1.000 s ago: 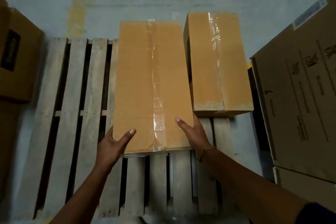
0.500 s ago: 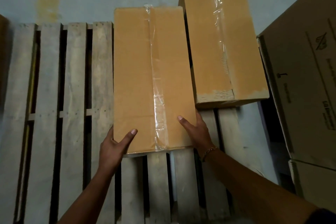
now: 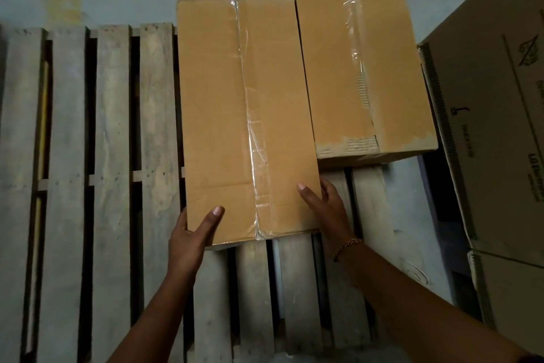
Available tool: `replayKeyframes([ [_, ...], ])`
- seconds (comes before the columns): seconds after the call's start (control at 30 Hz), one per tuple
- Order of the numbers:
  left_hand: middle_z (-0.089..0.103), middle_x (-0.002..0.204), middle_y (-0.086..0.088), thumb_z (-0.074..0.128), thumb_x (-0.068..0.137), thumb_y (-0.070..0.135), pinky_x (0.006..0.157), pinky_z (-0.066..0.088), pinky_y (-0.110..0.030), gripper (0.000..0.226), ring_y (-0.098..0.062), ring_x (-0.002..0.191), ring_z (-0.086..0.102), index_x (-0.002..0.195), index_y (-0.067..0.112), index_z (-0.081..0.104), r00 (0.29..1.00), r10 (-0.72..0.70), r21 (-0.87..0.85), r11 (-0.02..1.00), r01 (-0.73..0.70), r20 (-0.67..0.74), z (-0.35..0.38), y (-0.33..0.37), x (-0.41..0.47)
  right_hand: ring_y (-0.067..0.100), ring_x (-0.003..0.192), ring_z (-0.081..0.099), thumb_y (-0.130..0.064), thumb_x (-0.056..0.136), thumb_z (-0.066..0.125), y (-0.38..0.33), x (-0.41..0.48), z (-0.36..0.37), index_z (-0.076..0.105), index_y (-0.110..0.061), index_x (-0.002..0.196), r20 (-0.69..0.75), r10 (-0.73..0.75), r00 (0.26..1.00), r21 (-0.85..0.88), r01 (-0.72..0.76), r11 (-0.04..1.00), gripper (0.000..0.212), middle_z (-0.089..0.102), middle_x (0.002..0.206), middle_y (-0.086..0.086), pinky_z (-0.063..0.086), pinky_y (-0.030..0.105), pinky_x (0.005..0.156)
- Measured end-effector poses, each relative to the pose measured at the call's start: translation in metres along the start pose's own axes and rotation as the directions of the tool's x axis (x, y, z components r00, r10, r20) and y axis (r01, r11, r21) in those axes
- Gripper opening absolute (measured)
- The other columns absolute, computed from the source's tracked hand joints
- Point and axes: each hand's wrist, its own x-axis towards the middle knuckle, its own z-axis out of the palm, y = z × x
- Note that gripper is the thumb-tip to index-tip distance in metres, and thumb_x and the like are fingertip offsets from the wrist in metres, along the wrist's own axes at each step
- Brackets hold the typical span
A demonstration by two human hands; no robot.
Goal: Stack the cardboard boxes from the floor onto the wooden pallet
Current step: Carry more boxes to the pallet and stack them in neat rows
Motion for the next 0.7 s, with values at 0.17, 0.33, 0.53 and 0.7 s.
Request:
replayKeyframes([
  [0.17, 0.065, 0.133, 0.000, 0.083, 0.066, 0.071, 0.101, 0.053, -0.050, 0.097, -0.024, 0.118, 0.063, 0.147, 0.026, 0.052, 0.982, -0.187, -0.138, 0.973, 0.186, 0.006, 0.002, -0.008, -0.004, 0.025, 0.130, 0.053, -0.070, 0.067, 0.082, 0.022, -0.024, -0.016, 0.037, -0.015, 0.156, 0.004, 0.400, 0.917, 0.061, -0.399, 0.915, 0.114, 0.051, 0.145, 0.008, 0.051, 0.042, 0.094],
  [0.33, 0.075, 0.118, -0.004, 0.087, 0.063, 0.063, 0.095, 0.057, -0.046, 0.083, -0.027, 0.109, 0.070, 0.130, 0.019, 0.065, 0.920, -0.384, -0.234, 0.890, 0.392, 0.078, 0.000, -0.009, 0.006, 0.016, 0.109, 0.069, -0.055, 0.079, 0.080, 0.040, -0.033, -0.021, 0.068, -0.020, 0.122, 0.116, 0.483, 0.868, 0.179, -0.496, 0.850, 0.057, 0.068, 0.123, 0.003, 0.055, 0.043, 0.098],
  [0.53, 0.077, 0.115, -0.005, 0.089, 0.061, 0.057, 0.091, 0.058, -0.039, 0.082, -0.026, 0.108, 0.072, 0.127, 0.014, 0.067, 0.927, -0.368, -0.294, 0.881, 0.371, 0.067, 0.005, 0.000, 0.013, 0.014, 0.109, 0.070, -0.053, 0.077, 0.081, 0.031, -0.022, -0.016, 0.070, -0.025, 0.121, 0.123, 0.456, 0.882, 0.232, -0.472, 0.851, 0.053, 0.069, 0.121, -0.003, 0.057, 0.037, 0.086],
  [0.7, 0.077, 0.115, -0.005, 0.091, 0.054, 0.059, 0.093, 0.059, -0.040, 0.084, -0.026, 0.106, 0.073, 0.121, 0.015, 0.068, 0.935, -0.347, -0.311, 0.883, 0.352, 0.071, 0.010, 0.014, 0.025, 0.016, 0.111, 0.069, -0.050, 0.078, 0.082, 0.013, -0.010, -0.013, 0.068, -0.023, 0.115, 0.129, 0.431, 0.893, 0.246, -0.450, 0.858, 0.049, 0.069, 0.122, 0.000, 0.057, 0.039, 0.090],
])
